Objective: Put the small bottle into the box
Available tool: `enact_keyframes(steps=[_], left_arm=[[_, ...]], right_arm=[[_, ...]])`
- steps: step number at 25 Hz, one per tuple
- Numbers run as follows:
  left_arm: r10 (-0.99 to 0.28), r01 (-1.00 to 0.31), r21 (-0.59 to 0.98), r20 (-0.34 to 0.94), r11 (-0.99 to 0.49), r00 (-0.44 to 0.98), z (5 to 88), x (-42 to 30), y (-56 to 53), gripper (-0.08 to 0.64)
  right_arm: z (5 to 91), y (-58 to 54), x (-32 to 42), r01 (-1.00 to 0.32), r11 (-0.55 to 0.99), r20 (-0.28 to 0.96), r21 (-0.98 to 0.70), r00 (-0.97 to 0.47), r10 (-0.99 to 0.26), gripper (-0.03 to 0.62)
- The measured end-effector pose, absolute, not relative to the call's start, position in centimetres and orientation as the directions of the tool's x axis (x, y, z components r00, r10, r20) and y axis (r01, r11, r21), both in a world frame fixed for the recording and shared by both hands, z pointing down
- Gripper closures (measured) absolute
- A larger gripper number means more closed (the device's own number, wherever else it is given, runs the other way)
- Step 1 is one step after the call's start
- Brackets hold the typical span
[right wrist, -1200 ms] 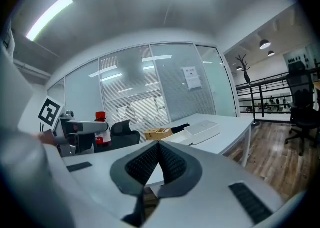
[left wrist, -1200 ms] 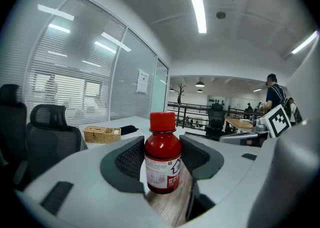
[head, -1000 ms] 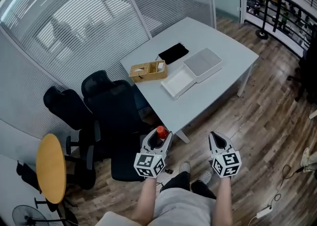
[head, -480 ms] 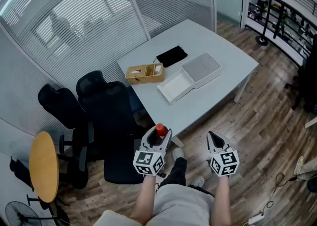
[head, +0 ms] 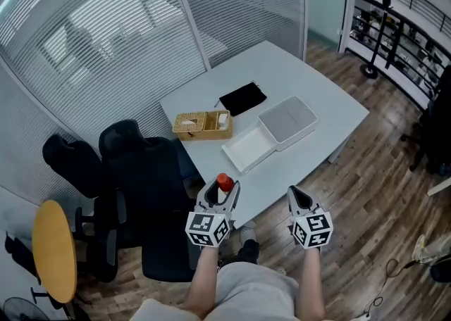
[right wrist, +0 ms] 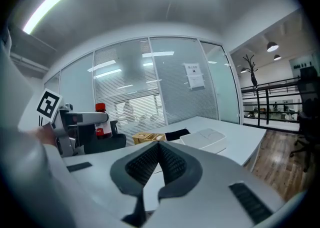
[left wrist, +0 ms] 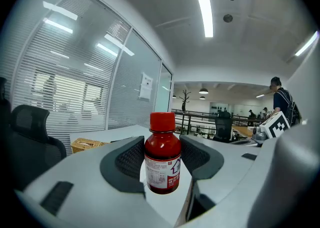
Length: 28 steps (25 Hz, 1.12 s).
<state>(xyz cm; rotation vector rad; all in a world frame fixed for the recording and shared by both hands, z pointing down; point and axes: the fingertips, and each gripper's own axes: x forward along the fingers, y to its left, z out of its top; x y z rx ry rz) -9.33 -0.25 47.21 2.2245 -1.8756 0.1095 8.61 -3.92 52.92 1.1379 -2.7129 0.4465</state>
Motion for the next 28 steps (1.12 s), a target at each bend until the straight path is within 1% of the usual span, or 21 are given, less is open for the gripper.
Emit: enact_keyframes(steps=[5,11,18,22,28], left_arm=[[-0.958,-0.971,0.157,0.198,-0.18,0.209,47.4,-11.7,-4.9,0.324],[-0.941,-0.959,0.18,0.22,-0.22,0.257,49.0,-14.3,-9.3,0.324],[-0.918,-0.943,0.199,0.247,-0.265,0.31,51.4,-16.0,-13.0,0.324],[-0.905,-0.933,0.209,0.253,-0.294,0.342,52.1,-16.7,-13.8,0.324],[-0.893,-0.924,0.203,0.257,-0.324,0.37,52.2,-17.1,-15.1,0.324]], right_arm=[[52.4,-8.2,6.2,-0.729,0.664,0.241,-0.165,-0.682,-0.69,0.586],[54.1,-12.4,3.6,-0.75,0.636,0.291,-0.181,-0.659,-0.694,0.586],[56.6,-14.5,1.5,-0.763,0.605,0.327,-0.227,-0.645,-0.691,0.586],[57.9,-15.1,0.1,-0.774,0.591,0.354,-0.227,-0.631,-0.69,0.586],[58.2,-15.9,-1.5,-0.77,0.593,0.363,-0.233,-0.635,-0.682,0.586]])
